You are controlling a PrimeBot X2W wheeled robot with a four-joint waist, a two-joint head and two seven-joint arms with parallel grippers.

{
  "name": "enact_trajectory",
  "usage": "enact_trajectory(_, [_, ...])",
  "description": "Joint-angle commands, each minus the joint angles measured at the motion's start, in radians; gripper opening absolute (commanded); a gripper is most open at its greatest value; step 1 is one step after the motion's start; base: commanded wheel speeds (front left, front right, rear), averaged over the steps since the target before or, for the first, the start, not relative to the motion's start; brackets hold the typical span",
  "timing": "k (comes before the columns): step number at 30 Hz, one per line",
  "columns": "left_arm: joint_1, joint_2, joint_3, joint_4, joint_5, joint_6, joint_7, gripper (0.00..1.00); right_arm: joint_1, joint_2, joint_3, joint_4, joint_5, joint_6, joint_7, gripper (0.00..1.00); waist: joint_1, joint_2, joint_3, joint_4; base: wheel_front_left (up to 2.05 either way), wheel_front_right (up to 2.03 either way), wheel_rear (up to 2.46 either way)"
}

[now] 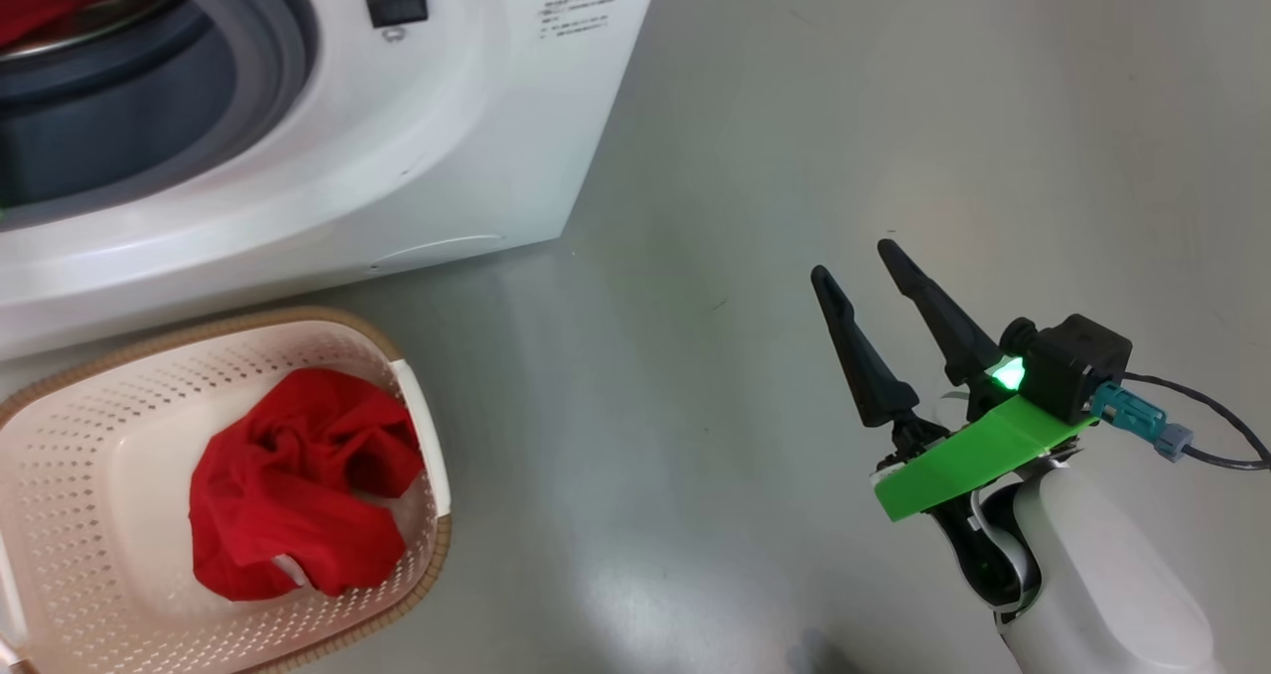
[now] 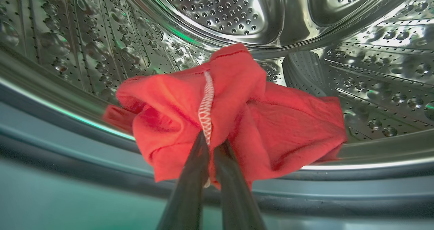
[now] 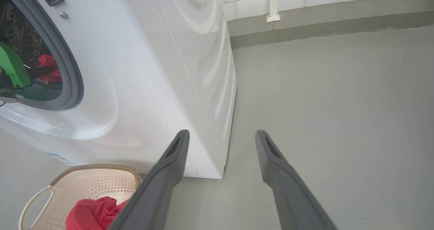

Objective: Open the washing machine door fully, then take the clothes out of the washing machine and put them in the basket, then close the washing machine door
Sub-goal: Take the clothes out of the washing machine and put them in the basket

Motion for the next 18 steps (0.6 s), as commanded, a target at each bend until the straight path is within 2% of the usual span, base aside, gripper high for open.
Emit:
enact_trajectory(1, [-0.02, 0.048, 0.004, -0.015, 0.001, 0.011, -0.009, 0.0, 0.007, 0.0, 0.012, -0.025, -0.004, 0.002, -0.012, 1.0, 0.0, -0.0001, 0.001, 0.005, 0.0, 0.0, 0.0])
enact_trajectory(6, [-0.001, 0.013, -0.002, -0.017, -0.011, -0.003, -0.056, 0.0, 0.006, -0.003, 0.001, -0.018, -0.01, 0.002, -0.012, 1.0, 0.0, -0.0001, -0.022, 0.028, 0.0, 0.0, 0.0])
enact_trajectory(11, [0.053, -0.042, 0.036, -0.079, -0.071, -0.043, -0.091, 0.0, 0.015, -0.017, -0.014, -0.013, -0.014, 0.002, -0.012, 1.0, 0.0, -0.0001, -0.061, 0.064, 0.0, 0.0, 0.0])
enact_trajectory(18, [0.241, -0.106, 0.086, -0.364, -0.109, -0.089, -0.094, 0.0, 0.043, -0.046, -0.038, -0.01, -0.019, 0.002, -0.012, 1.0, 0.0, -0.0001, -0.129, 0.117, 0.0, 0.0, 0.0])
